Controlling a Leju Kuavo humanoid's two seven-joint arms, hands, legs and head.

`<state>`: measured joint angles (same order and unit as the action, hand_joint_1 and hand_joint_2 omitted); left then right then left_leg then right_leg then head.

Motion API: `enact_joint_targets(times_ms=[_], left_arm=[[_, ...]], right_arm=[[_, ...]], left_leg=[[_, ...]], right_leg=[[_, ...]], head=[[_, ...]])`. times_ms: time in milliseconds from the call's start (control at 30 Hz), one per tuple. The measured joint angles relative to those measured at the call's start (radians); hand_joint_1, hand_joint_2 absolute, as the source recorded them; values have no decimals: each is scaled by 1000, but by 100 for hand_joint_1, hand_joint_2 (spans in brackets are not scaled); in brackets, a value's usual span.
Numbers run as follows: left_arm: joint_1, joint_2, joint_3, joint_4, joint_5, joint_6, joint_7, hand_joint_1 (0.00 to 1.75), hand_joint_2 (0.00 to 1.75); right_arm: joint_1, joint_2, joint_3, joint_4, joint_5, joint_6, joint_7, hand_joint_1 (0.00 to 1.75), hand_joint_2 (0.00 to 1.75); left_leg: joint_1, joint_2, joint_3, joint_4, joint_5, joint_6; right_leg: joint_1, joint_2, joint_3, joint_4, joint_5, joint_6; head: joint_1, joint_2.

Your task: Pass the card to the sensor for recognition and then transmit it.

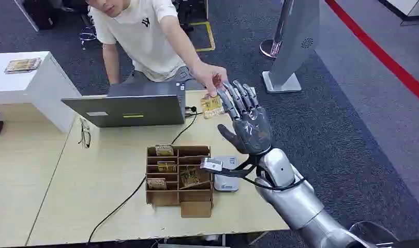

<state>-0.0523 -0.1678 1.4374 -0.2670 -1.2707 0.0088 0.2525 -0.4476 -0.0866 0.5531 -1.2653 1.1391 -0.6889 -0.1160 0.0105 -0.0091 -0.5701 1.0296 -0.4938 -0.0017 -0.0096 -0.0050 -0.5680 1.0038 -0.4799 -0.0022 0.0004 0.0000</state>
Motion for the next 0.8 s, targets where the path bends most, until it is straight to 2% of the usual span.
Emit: enact_joint_targets(times_ms=[33, 67, 100, 133, 800], left_arm=[[0, 0, -2, 0, -1, 0, 0, 0, 0], [0, 0, -3, 0, -1, -1, 0, 0, 0], [0, 0, -5, 0, -2, -2, 0, 0, 0], [0, 0, -5, 0, -3, -3, 0, 0, 0], [0, 0, -12, 0, -3, -9, 0, 0, 0]], right_arm=[[-3, 1, 0, 8, 1, 0, 2, 147, 175], [-6, 3, 0, 14, 1, 0, 5, 166, 175], [-9, 6, 0, 22, 1, 0, 6, 166, 175], [-11, 7, 0, 26, 1, 0, 7, 175, 175], [-20, 20, -1, 78, -6, -2, 11, 175, 175]], left_leg=[[0, 0, 0, 0, 0, 0], [0, 0, 0, 0, 0, 0], [0, 0, 0, 0, 0, 0], [0, 0, 0, 0, 0, 0], [0, 0, 0, 0, 0, 0]], right_leg=[[0, 0, 0, 0, 0, 0], [0, 0, 0, 0, 0, 0], [0, 0, 0, 0, 0, 0], [0, 0, 0, 0, 0, 0], [0, 0, 0, 0, 0, 0]], head=[[0, 0], [0, 0], [0, 0], [0, 0], [0, 0]])
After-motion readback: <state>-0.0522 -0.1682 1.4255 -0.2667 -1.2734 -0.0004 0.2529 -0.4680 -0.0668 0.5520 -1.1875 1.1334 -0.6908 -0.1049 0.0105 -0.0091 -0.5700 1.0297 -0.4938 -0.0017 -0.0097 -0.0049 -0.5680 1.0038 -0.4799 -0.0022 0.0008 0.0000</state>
